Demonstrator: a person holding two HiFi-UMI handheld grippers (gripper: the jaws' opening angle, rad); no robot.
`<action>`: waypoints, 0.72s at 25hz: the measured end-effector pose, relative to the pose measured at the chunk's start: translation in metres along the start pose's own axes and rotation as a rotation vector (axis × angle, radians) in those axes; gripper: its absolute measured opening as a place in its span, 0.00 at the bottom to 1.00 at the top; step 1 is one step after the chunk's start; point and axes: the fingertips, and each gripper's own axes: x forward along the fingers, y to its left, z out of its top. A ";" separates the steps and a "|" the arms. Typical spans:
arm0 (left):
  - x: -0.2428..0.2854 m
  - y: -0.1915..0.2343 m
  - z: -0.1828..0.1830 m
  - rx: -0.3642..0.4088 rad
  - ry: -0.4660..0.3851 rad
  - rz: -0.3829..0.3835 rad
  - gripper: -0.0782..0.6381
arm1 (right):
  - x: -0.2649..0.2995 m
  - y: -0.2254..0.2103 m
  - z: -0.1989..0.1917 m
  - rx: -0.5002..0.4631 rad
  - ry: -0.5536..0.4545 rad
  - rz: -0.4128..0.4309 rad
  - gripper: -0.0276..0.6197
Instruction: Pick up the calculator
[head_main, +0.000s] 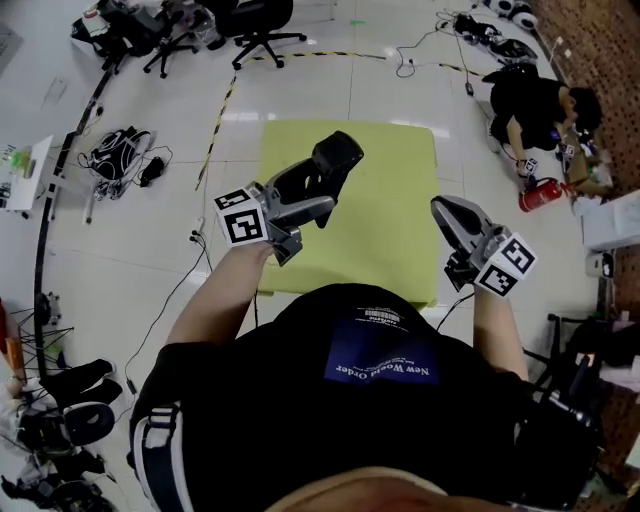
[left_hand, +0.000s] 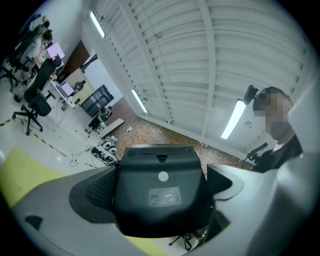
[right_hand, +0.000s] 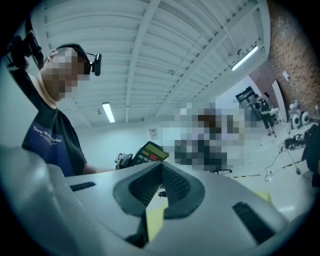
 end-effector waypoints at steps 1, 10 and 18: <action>-0.010 -0.009 0.008 0.019 -0.017 -0.007 0.91 | 0.007 0.005 0.004 -0.006 0.000 0.014 0.02; -0.082 -0.058 0.033 0.222 -0.128 -0.023 0.91 | 0.060 0.046 0.005 -0.037 0.021 0.114 0.02; -0.094 -0.076 0.027 0.335 -0.146 -0.076 0.91 | 0.076 0.051 -0.003 -0.044 0.037 0.113 0.02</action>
